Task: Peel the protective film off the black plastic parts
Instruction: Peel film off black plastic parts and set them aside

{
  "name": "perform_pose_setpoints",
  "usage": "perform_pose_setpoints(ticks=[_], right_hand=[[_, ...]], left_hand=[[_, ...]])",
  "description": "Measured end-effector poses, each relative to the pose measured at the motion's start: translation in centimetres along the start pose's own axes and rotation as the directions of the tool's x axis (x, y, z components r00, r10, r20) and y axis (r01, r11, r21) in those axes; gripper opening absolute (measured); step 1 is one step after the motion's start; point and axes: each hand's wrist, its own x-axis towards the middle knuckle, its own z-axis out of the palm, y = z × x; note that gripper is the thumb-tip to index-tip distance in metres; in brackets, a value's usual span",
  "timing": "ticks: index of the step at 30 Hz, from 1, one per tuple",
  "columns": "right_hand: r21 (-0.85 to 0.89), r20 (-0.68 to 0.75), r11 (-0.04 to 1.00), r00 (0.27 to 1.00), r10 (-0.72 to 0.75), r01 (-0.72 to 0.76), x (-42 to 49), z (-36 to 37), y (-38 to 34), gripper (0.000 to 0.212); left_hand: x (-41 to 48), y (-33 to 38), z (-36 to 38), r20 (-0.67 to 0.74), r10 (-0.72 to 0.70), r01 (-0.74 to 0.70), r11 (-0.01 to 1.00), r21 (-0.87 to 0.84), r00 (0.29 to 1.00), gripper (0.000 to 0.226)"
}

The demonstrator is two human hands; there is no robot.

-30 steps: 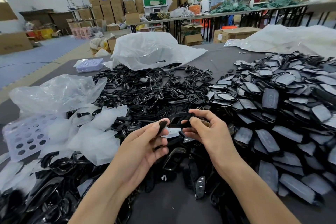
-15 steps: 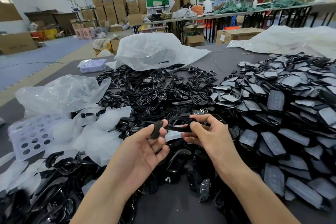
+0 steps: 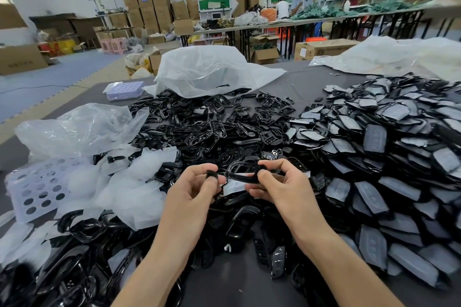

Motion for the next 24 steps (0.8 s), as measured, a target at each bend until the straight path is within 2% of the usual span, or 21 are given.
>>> perform_pose_setpoints(ticks=[5,6,10,13,15,17,19,21,23,24], right_hand=[[-0.013,0.046,1.0,0.999,0.007,-0.006,-0.1,0.1,0.4,0.01],[-0.012,0.056,1.0,0.998,0.006,-0.005,-0.2,0.2,0.5,0.009],[0.031,0.107,1.0,0.994,-0.003,0.0,-0.5,0.6,0.5,0.009],[0.089,0.174,0.996,0.985,-0.003,-0.013,-0.8,0.9,0.3,0.01],[0.127,0.225,0.991,0.974,0.011,-0.04,-1.0,1.1,0.1,0.012],[0.149,0.255,0.987,0.967,0.023,-0.063,-1.2,1.2,0.0,0.012],[0.146,0.264,0.987,0.964,0.026,-0.067,-1.3,1.2,0.0,0.012],[0.129,0.261,0.99,0.965,0.02,-0.055,-1.4,1.1,0.0,0.011],[0.112,0.265,0.993,0.964,0.007,-0.039,-1.4,1.0,0.0,0.012],[0.1,0.272,0.995,0.962,-0.005,-0.023,-1.4,0.9,-0.1,0.012]], left_hand=[[0.0,0.4,0.6,-0.079,-0.067,0.036,0.939,-0.342,0.995,0.006],[0.0,0.2,0.7,-0.088,-0.065,0.029,0.932,-0.36,0.994,0.006],[-0.1,-0.1,0.9,-0.107,-0.005,-0.015,0.982,-0.186,0.994,0.016],[-0.2,-0.1,1.4,-0.029,-0.07,0.052,0.906,-0.42,0.997,0.012],[-0.2,0.1,1.6,-0.043,-0.062,0.033,0.87,-0.492,0.997,0.007],[-0.3,0.0,1.5,-0.079,-0.04,-0.001,0.887,-0.462,0.996,0.009],[-0.4,-0.3,1.3,-0.106,0.032,-0.061,0.956,-0.286,0.994,0.013],[-0.4,-0.6,1.2,-0.054,0.081,-0.087,0.989,-0.117,0.995,0.02],[-0.3,-0.3,0.9,0.022,0.059,-0.056,0.993,-0.104,0.998,0.024],[-0.3,-0.2,0.7,0.025,0.082,-0.081,0.996,-0.046,0.996,0.025]])
